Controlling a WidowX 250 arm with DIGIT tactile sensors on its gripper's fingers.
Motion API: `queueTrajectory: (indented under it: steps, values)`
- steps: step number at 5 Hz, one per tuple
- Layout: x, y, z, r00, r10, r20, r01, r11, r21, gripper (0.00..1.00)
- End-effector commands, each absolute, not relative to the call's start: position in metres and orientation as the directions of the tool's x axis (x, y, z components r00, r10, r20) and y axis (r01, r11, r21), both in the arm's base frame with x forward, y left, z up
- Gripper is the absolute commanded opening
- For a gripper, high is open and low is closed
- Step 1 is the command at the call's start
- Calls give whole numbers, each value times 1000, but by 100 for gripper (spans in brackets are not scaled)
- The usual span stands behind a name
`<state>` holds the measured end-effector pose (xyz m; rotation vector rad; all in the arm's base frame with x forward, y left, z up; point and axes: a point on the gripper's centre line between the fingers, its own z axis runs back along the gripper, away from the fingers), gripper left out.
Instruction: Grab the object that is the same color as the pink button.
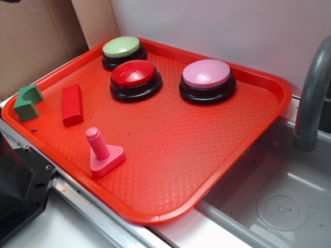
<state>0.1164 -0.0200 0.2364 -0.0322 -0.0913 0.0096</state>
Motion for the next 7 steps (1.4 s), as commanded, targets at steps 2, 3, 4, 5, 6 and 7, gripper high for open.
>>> queueTrajectory:
  steps: [2, 3, 4, 5, 6, 7]
  values:
    - [104, -17, 187, 995, -62, 79, 66, 997, -40, 100]
    - [110, -26, 153, 988, -111, 108, 119, 991, -62, 100]
    - [122, -40, 119, 982, -148, 120, 153, 987, -37, 100]
    - [138, -60, 90, 966, -237, 101, 240, 971, -17, 100]
    - [143, -75, 73, 947, -307, 90, 310, 950, -24, 100]
    - [141, -76, 57, 939, -337, 66, 339, 941, -18, 100]
